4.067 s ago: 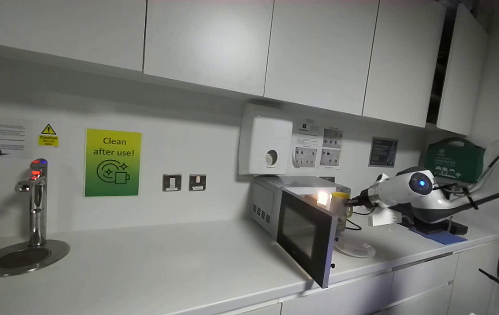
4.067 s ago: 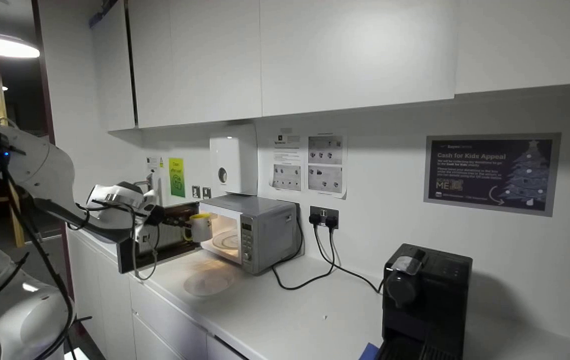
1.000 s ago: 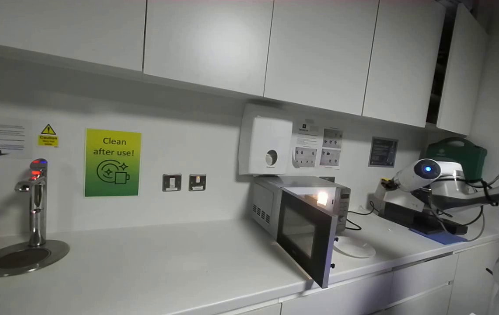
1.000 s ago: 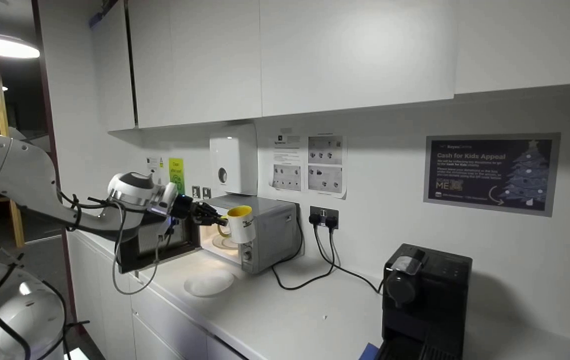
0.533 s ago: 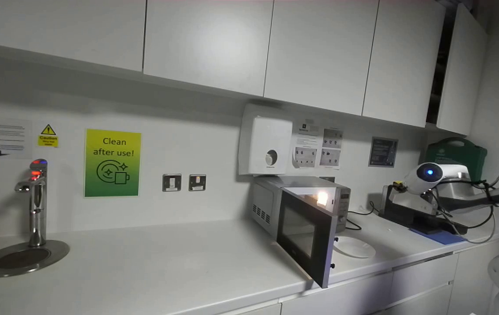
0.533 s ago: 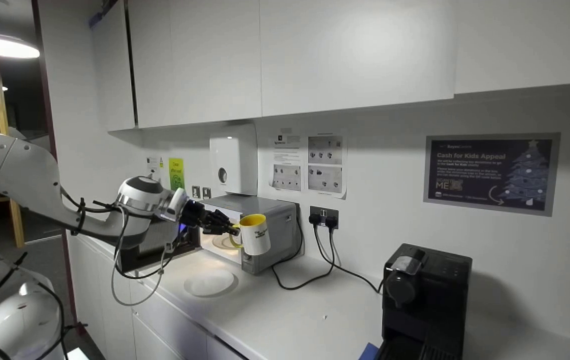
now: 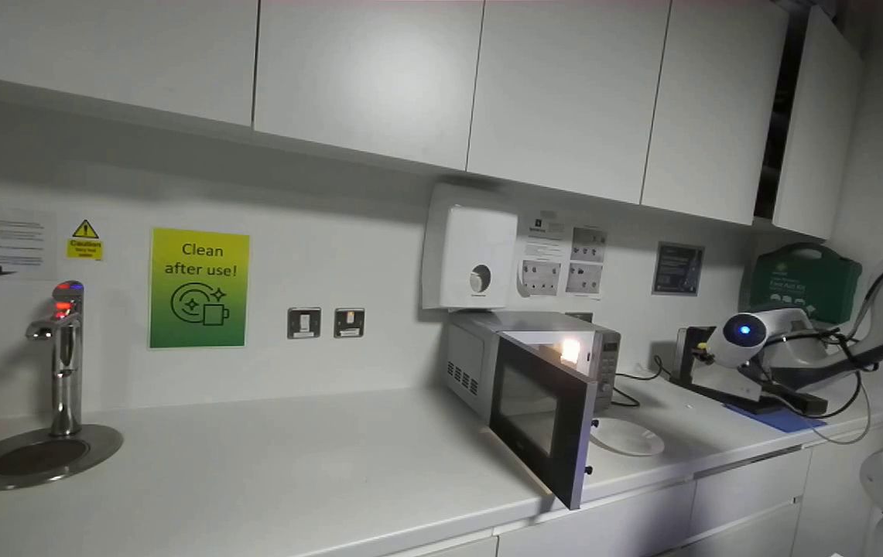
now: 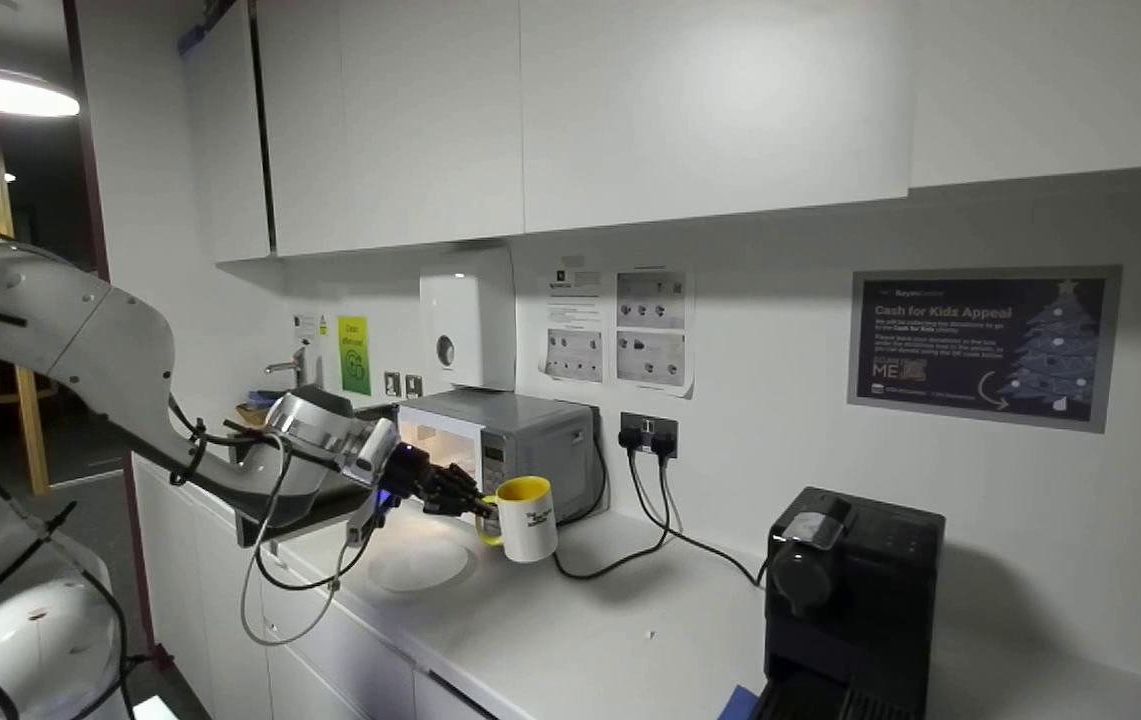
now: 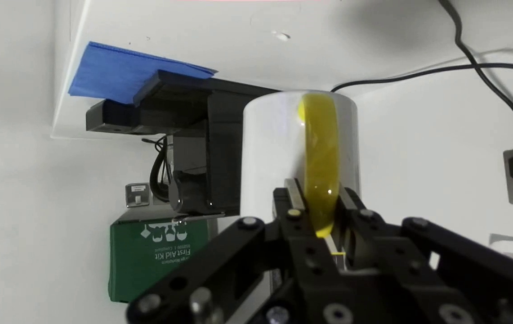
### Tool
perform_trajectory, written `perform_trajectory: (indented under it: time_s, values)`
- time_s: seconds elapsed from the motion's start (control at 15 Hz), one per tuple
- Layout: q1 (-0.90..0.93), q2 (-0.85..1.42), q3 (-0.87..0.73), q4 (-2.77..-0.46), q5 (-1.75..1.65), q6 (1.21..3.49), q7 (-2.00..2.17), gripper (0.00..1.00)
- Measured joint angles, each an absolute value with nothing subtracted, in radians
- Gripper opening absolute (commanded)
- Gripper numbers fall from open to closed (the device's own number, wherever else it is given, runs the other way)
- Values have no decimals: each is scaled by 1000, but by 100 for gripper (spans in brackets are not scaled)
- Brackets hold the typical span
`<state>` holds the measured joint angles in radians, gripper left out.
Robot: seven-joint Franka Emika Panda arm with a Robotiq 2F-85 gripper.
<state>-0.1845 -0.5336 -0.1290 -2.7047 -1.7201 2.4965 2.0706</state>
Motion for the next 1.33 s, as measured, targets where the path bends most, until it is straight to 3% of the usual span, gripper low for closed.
perform_trajectory:
  time_s: [0.53,1.33]
  values:
    - [-129,-404,-161,-2686,-1873,2381,2342,5]
    - [-105,-198,-186,-2616,-1885,2393,2436,5]
